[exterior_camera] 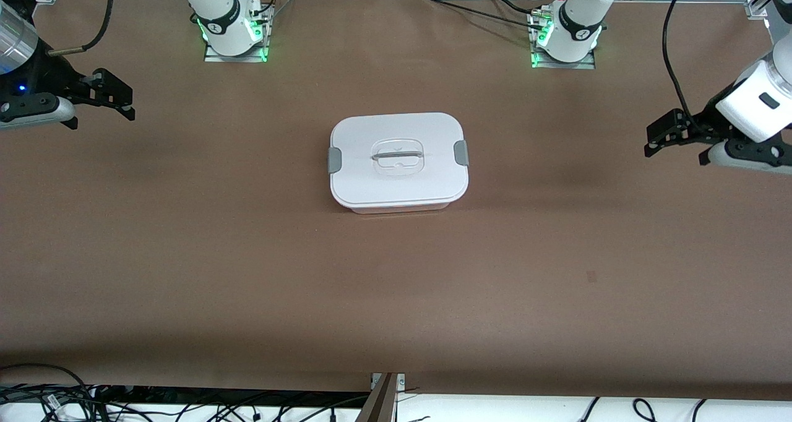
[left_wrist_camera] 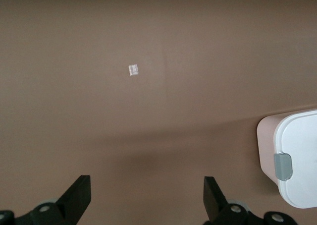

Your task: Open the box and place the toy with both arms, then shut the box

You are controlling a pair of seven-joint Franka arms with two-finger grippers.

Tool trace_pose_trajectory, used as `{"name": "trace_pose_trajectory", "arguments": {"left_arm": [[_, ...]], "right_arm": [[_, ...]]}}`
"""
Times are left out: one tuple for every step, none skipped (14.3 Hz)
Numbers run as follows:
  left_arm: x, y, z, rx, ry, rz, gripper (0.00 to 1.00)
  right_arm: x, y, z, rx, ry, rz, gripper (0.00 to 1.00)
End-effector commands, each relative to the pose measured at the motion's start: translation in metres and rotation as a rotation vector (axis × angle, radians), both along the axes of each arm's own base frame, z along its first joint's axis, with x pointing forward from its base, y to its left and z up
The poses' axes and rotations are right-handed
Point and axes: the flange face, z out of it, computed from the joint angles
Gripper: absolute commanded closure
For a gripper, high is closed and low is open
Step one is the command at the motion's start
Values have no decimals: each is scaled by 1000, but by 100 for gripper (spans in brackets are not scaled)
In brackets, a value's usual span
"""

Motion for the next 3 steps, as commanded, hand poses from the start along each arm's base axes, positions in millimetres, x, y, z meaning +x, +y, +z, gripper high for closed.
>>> {"name": "trace_pose_trajectory", "arguments": {"left_arm": [[-17,3,-2,76,-15,38,0],[-19,3,-5,76,-5,37,0],[-19,3,-7,72,2,37,0]], "right_arm": [[-2,-2,7,0,-9,9,0],[-2,-2,7,0,-9,9,0],[-2,-2,8,0,-11,9,0]]}}
